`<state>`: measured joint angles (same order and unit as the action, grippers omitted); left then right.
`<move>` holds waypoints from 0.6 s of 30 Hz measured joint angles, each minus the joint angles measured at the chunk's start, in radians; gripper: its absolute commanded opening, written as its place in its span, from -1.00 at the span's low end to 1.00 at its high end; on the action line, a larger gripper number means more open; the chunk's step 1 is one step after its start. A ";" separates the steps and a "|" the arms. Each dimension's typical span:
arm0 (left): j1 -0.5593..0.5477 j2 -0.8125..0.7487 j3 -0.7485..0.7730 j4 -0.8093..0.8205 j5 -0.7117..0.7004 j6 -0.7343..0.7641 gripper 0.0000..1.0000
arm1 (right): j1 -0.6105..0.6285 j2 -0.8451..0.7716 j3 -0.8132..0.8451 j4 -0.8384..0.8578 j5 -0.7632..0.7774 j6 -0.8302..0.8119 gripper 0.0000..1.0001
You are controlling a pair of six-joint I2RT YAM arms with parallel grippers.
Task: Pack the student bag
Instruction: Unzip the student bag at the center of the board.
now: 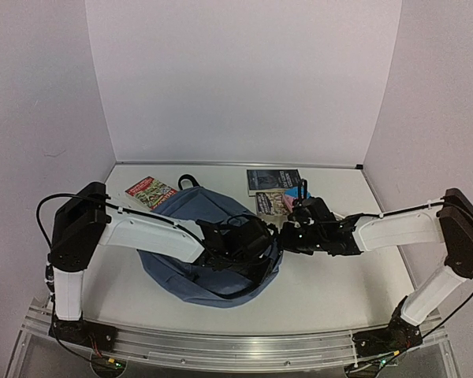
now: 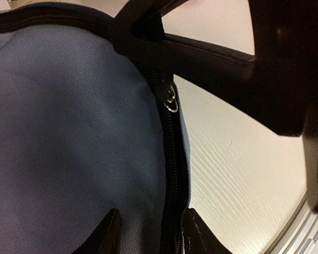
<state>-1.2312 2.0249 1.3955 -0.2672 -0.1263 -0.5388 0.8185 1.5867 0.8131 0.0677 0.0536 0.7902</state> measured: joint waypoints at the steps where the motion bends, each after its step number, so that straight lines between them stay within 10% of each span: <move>1: 0.000 0.007 0.003 0.000 0.002 0.000 -0.15 | 0.000 0.000 0.000 0.000 0.000 0.000 -1.00; 9: -0.002 0.026 0.006 0.014 0.017 0.003 0.25 | 0.000 0.000 0.000 0.000 0.000 0.001 -1.00; 18: -0.002 0.038 0.006 0.033 0.022 -0.019 -0.63 | 0.000 0.000 0.000 0.000 0.001 0.004 -1.00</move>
<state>-1.2333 2.0629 1.4010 -0.2338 -0.1046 -0.5579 0.8185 1.5867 0.8131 0.0681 0.0541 0.7946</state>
